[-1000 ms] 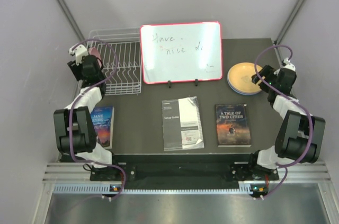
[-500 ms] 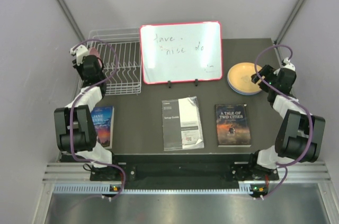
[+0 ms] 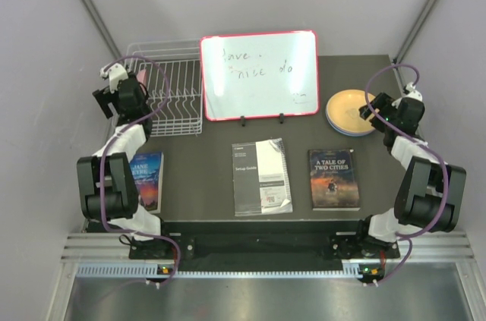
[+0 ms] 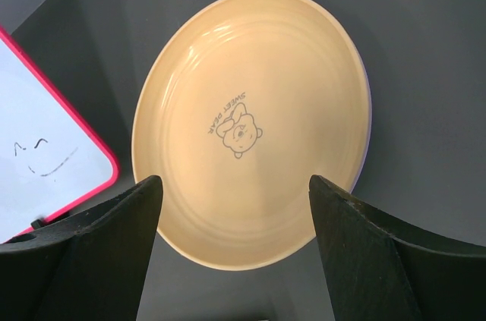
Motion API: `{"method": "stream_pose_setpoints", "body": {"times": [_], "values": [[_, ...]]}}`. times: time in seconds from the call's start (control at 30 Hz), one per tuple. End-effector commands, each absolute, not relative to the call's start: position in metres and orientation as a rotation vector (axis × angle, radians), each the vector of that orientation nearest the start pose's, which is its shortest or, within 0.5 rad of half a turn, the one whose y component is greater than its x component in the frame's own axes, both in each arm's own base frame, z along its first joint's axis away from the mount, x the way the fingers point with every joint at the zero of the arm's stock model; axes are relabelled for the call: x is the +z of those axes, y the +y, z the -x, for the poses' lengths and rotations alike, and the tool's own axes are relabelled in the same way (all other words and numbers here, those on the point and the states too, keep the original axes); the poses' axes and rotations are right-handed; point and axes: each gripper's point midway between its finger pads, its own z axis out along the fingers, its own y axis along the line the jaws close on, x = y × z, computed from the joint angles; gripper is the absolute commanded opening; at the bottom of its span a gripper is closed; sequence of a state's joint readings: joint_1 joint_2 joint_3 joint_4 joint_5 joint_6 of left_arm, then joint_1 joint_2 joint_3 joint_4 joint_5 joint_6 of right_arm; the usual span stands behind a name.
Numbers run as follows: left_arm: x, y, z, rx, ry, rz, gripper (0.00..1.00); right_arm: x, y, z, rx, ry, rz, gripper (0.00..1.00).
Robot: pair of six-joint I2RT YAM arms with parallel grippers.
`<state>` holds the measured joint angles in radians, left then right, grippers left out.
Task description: Unload the plates from the dish rack
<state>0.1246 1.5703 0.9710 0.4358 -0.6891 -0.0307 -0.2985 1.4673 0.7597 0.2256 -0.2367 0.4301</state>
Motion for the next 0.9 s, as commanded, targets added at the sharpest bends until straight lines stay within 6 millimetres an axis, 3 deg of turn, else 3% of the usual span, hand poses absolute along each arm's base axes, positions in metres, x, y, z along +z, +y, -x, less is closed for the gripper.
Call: {"method": "stream_pose_setpoints", "body": {"times": [0.0,0.17,0.33,0.53,0.87], "values": [[0.262,0.162,-0.432,0.574,1.492,0.657,0.95,0.135,-0.068,-0.426,0.343,1.902,-0.557,0.78],[0.284,0.154,-0.420,0.497,1.422,0.655,0.95,0.134,-0.067,-0.426,0.356,1.904,-0.554,0.78],[0.284,0.141,-0.429,0.432,1.463,0.584,0.94,0.133,-0.065,-0.427,0.370,1.901,-0.555,0.78],[0.268,0.124,-0.445,0.363,1.532,0.468,0.93,0.130,-0.061,-0.429,0.396,1.907,-0.554,0.78],[0.229,0.121,-0.458,0.389,1.642,0.388,0.89,0.128,-0.061,-0.431,0.404,1.909,-0.557,0.78]]}}
